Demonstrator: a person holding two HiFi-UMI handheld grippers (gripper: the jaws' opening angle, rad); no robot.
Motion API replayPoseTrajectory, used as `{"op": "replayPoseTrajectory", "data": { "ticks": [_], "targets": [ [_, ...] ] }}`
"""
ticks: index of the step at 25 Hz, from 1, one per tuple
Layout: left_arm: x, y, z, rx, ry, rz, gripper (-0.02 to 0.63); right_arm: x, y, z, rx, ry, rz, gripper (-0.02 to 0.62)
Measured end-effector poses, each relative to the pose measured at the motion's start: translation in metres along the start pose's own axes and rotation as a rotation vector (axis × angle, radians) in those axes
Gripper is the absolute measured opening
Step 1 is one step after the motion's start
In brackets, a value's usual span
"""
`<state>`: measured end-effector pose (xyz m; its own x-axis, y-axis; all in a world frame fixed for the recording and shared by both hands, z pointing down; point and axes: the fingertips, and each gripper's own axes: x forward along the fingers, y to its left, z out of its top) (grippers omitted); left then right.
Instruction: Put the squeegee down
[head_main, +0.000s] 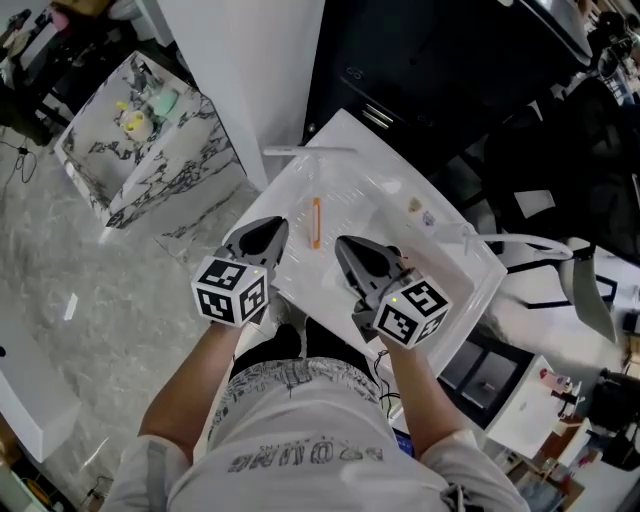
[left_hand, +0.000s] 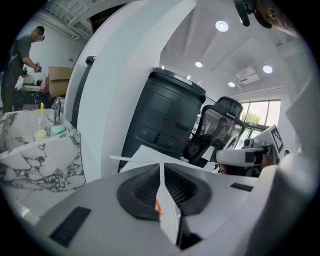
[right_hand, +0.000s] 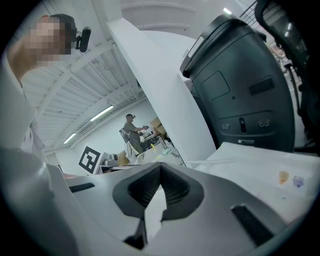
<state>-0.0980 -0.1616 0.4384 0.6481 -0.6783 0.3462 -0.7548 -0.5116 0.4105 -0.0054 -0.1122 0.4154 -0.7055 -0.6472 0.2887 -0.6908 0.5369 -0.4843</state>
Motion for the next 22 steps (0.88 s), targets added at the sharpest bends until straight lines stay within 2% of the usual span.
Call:
{"op": "replayPoseTrajectory", "data": {
  "ticks": [22],
  "targets": [
    [-0.043,-0.037,-0.001,0.045,-0.011,-0.067,0.025,-0.03,0.028,0.001,-0.05,-0.021,0.001,0.008]
  ]
}}
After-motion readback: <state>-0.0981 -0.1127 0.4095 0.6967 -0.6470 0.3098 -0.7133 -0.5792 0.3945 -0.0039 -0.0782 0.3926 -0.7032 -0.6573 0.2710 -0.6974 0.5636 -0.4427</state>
